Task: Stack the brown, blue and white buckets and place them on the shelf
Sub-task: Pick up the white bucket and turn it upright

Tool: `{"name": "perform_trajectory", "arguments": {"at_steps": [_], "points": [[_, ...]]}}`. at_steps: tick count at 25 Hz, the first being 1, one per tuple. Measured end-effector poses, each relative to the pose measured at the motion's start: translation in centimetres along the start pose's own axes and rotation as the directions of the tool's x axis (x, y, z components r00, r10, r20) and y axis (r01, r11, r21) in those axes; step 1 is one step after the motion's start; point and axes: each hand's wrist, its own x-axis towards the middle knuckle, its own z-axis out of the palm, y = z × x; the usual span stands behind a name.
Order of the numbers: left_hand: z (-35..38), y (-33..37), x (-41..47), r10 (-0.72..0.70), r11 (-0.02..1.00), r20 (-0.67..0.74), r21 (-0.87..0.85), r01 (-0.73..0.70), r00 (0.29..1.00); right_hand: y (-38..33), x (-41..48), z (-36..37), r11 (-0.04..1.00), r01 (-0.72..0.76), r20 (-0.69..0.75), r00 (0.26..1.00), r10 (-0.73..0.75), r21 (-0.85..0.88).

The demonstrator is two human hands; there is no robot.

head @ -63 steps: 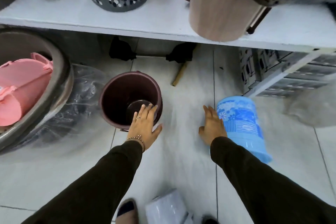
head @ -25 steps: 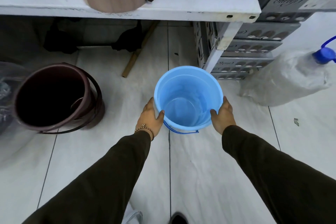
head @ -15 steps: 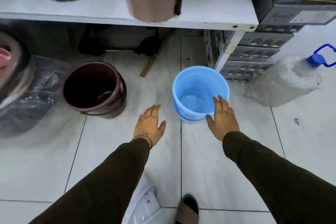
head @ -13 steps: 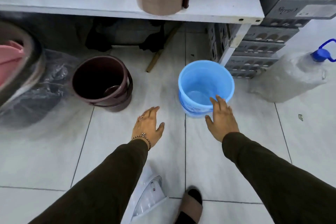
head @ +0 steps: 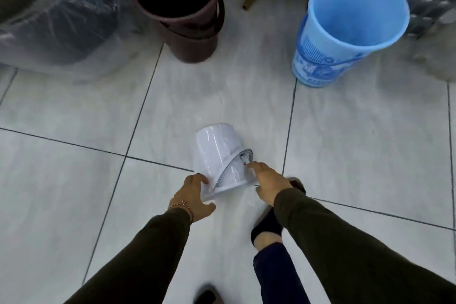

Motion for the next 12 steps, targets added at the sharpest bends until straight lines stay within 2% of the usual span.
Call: {"name": "perform_trajectory", "arguments": {"at_steps": [2, 4, 7, 9, 12], "points": [[1.5, -0.8, 0.6, 0.013, 1.000, -0.057, -0.012, -0.014, 0.998, 0.0, 0.7, 1.4, 1.000, 0.009, -0.056, 0.998, -0.009, 0.004], [1.5, -0.6, 1.1, 0.061, 0.997, -0.193, -0.041, -0.070, 0.979, -0.4, 1.1, 1.2, 0.999, 0.041, -0.187, 0.982, -0.037, 0.016], [-1.2, 1.5, 2.3, 0.135, 0.982, -0.348, -0.079, -0.173, 0.928, -0.9, 1.5, -2.1, 0.989, 0.108, -0.458, 0.888, -0.050, 0.101], [-4.0, 4.2, 4.1, 0.089, 0.970, -0.369, -0.178, -0.165, 0.925, -1.0, 2.6, -5.9, 0.980, 0.128, -0.579, 0.815, -0.016, 0.153], [-6.9, 8.5, 7.8, 0.031, 0.958, -0.322, -0.260, -0.120, 0.946, -0.1, 4.9, -11.3, 0.979, 0.020, -0.558, 0.824, 0.098, 0.201]]}}
